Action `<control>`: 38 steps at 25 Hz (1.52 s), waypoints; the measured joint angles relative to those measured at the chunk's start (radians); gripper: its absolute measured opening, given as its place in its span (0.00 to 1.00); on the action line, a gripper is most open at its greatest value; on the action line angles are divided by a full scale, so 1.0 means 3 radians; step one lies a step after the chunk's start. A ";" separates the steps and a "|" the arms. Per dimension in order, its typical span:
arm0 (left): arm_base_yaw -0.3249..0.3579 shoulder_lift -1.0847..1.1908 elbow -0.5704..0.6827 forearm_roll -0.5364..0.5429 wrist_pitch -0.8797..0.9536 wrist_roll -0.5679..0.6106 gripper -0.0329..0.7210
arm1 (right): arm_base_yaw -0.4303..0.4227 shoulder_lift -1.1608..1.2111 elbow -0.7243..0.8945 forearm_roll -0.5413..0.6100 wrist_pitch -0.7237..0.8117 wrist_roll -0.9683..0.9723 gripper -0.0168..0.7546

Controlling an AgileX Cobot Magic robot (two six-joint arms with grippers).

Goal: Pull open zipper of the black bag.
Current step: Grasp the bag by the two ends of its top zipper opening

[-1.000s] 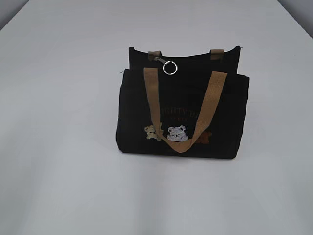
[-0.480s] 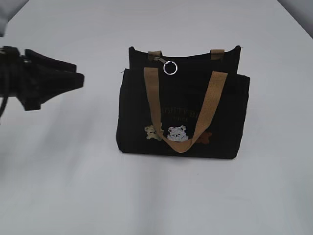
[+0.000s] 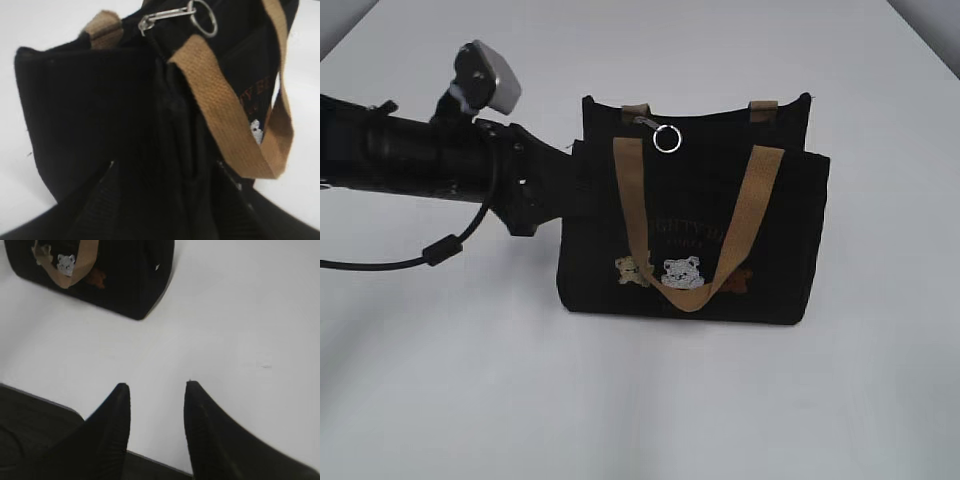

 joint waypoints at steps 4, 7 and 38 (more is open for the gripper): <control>-0.0099 0.0263 -0.0249 -0.0007 0.0000 -0.0003 0.37 | 0.0000 0.0810 -0.0124 0.0710 -0.0618 -0.1051 0.40; -0.0161 0.0280 -0.0277 -0.0003 0.0013 -0.0009 0.13 | 0.0005 0.1716 -0.0236 0.1614 -0.1208 -0.2108 0.40; -0.0161 0.0286 -0.0277 -0.0009 0.0032 -0.0010 0.13 | 0.0538 0.5224 -0.2389 0.1872 -0.1570 -0.2616 0.02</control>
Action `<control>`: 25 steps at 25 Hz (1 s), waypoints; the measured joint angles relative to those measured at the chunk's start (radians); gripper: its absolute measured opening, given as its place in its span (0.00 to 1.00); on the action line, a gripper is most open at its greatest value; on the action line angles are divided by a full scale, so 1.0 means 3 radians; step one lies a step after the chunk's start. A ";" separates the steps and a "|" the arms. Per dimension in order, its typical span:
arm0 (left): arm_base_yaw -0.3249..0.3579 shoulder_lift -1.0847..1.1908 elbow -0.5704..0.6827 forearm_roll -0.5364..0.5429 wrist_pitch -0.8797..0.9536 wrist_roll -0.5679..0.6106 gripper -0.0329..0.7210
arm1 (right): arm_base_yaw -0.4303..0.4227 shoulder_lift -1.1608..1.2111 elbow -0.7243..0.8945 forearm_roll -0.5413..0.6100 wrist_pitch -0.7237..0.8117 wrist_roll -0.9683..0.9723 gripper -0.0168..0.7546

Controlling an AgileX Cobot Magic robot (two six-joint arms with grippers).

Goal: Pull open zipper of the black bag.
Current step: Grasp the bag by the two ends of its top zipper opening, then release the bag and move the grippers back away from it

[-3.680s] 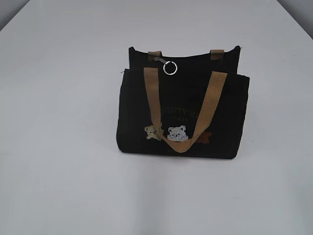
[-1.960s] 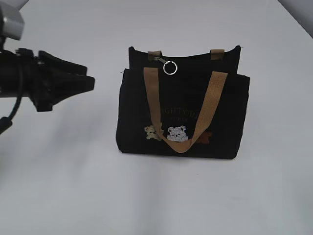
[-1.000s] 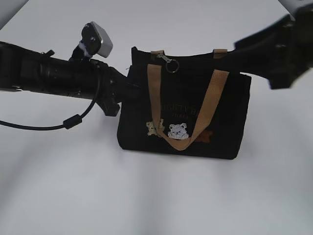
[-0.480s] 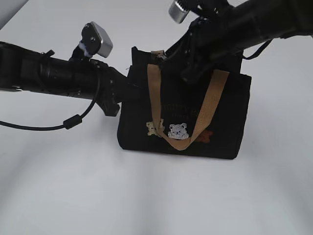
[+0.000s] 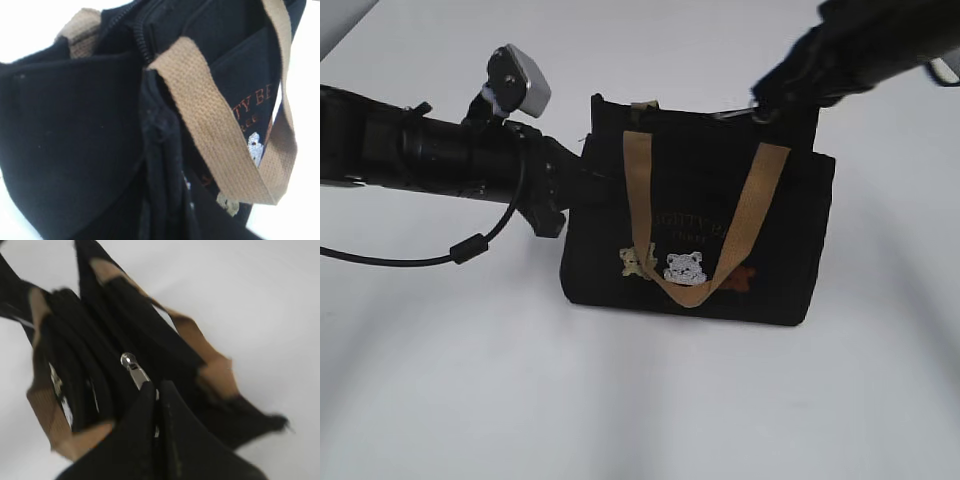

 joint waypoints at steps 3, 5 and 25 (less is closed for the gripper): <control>0.0000 0.0000 0.0000 0.0000 0.0008 0.0000 0.13 | -0.0359 -0.0110 0.0000 -0.0415 0.0440 0.0459 0.02; 0.0000 0.0000 0.0000 0.0000 0.0008 0.0000 0.13 | -0.0487 -0.0125 0.0000 -0.0525 0.0696 0.0700 0.03; -0.0006 -0.2106 0.0180 0.4186 0.0152 -0.6751 0.47 | -0.0485 -0.1920 0.1017 -0.1745 0.1930 0.3171 0.59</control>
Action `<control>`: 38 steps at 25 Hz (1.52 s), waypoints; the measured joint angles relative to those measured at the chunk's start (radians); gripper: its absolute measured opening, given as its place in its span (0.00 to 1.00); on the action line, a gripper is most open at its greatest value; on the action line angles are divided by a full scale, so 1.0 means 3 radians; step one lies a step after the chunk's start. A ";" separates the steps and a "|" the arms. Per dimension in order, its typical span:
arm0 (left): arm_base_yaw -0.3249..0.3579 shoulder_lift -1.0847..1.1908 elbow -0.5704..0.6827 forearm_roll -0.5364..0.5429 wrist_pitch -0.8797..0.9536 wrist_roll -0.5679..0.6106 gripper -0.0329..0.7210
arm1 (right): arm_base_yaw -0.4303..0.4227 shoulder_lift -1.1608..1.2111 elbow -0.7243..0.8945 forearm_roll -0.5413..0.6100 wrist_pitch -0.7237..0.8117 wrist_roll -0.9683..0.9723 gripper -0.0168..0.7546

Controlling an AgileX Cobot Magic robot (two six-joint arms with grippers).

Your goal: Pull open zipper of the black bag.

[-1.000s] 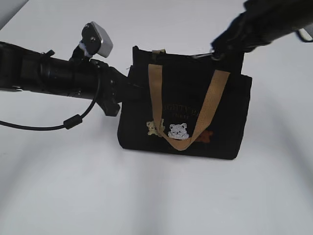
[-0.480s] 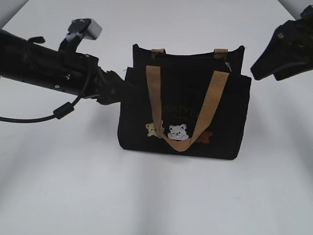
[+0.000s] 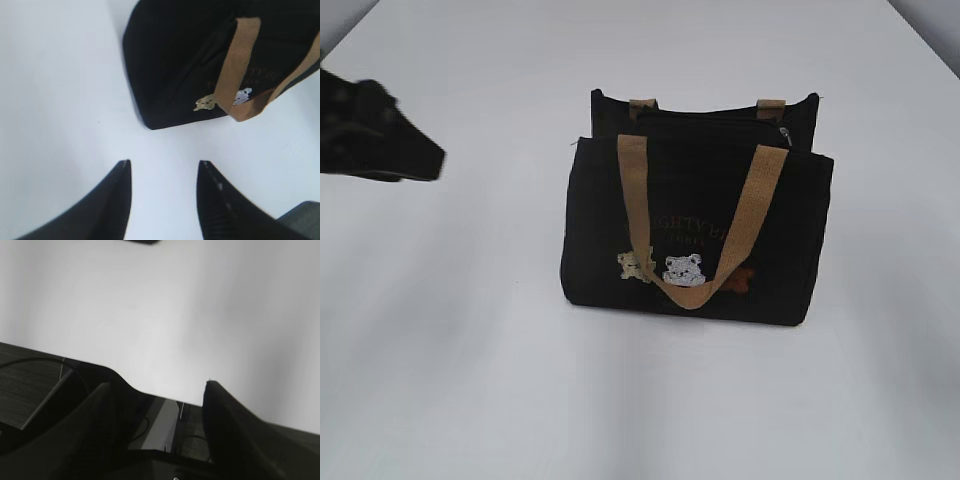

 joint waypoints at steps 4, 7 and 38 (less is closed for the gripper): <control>0.0000 -0.0871 0.0297 0.0707 0.0163 -0.0677 0.47 | 0.0000 -0.0498 0.0638 -0.0254 0.0000 0.0148 0.59; 0.0000 -0.1606 0.0550 0.1049 0.0519 -0.0822 0.47 | 0.0000 -0.1031 0.1026 -0.0319 0.0007 0.0174 0.59; 0.0140 -0.4193 0.1419 0.1415 0.1082 -0.0897 0.45 | 0.0000 -0.3589 0.1393 -0.0373 -0.0327 -0.0099 0.48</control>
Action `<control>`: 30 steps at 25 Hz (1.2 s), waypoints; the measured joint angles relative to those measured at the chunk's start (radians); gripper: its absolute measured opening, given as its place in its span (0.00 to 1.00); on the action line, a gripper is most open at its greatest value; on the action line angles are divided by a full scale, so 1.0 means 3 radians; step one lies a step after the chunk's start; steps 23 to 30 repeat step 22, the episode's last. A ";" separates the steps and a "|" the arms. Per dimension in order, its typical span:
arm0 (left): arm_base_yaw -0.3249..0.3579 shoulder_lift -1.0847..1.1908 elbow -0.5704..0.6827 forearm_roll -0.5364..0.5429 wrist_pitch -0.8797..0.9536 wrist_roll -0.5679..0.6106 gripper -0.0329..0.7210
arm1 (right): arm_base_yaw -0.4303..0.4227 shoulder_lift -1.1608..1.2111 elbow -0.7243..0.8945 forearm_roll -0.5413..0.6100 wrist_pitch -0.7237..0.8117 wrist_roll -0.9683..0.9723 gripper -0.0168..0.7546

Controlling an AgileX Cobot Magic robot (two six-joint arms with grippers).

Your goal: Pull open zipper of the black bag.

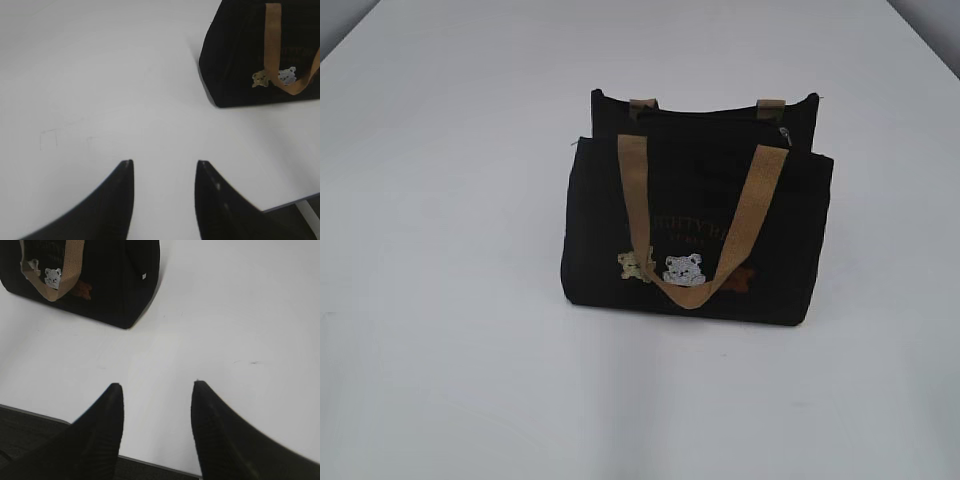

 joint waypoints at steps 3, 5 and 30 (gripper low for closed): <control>0.0000 0.0000 0.0000 0.0000 0.0000 0.0000 0.45 | 0.0000 0.0000 0.0000 0.0000 0.0000 0.0000 0.48; 0.0013 0.0000 0.0000 0.0000 0.0000 0.0000 0.45 | 0.0000 0.0000 0.0001 0.0000 0.0000 0.0000 0.48; 0.0988 -0.0004 0.0000 0.0000 -0.0006 0.0000 0.45 | -0.0052 0.0000 0.0003 0.0010 -0.0003 -0.0001 0.48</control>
